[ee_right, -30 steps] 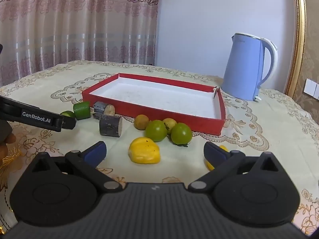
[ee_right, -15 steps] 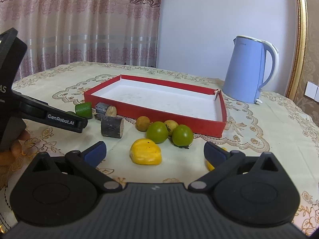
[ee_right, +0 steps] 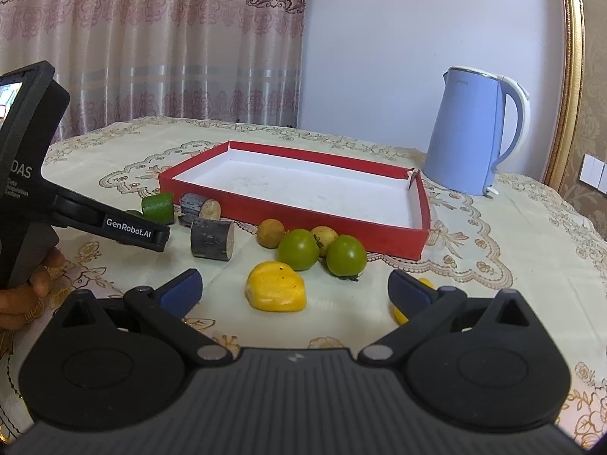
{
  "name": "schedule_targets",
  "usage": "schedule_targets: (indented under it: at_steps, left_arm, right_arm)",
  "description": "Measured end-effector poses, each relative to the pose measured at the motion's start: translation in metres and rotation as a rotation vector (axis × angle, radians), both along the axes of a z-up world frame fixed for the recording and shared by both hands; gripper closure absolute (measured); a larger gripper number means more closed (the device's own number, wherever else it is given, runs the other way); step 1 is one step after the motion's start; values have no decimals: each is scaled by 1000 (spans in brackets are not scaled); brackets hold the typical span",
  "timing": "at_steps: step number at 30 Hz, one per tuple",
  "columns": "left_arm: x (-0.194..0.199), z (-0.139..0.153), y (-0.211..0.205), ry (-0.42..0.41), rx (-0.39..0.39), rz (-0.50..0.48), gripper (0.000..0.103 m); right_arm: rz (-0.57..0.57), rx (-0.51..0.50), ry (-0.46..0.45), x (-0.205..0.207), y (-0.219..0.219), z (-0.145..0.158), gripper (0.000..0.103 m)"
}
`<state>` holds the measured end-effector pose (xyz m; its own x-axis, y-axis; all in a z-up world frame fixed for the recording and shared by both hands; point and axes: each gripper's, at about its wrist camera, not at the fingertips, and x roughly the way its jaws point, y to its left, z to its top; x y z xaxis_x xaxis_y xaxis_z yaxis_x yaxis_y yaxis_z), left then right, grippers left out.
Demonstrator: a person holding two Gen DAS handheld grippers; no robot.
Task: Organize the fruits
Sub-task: 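Lower the left gripper onto a green cucumber chunk and close it, then lift the cucumber chunk with the left gripper while the right gripper grasps a yellow fruit piece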
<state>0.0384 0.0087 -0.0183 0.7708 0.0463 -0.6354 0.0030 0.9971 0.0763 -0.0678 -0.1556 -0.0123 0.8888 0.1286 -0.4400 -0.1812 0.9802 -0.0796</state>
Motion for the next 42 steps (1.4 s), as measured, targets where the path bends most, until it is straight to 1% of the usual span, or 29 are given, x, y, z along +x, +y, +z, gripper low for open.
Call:
schedule_targets:
  at_steps: [6,8,12,15,17,18,21,23,24,25,32,42]
  left_arm:
    - [1,-3,0,10,-3,4,10]
    - [2,-3,1,12,-7,3,14]
    - [4,-4,1,20,-14,9,17]
    - [5,-3,1,25,-20,10,30]
    - [5,-1,0,25,-19,12,42]
    - [5,-1,0,25,-19,10,44]
    - [4,0,0,26,-27,9,56]
    - [4,1,0,29,-36,4,67]
    - [3,1,0,30,-41,1,68]
    - [3,2,-1,31,-45,-2,70]
    - [1,2,-2,24,-43,2,70]
    - [0,3,-4,24,-30,5,70]
  right_arm:
    - [2,-11,-5,-1,1,0,0]
    - [2,-14,-1,-1,2,-1,0]
    - [2,-3,2,-1,1,0,0]
    - [2,-2,3,-1,1,0,0]
    - [0,-7,-3,-1,1,-1,0]
    - [-2,-15,-11,-2,1,0,0]
    - [-3,-23,-14,-2,1,0,0]
    - [-4,-26,-15,-2,0,0,0]
    - [-5,-25,-15,-2,0,0,0]
    - [-5,-28,-17,-2,0,-1,0]
    - [-7,-15,-11,-2,-1,0,0]
    - [-13,-13,-24,-4,-3,1,0]
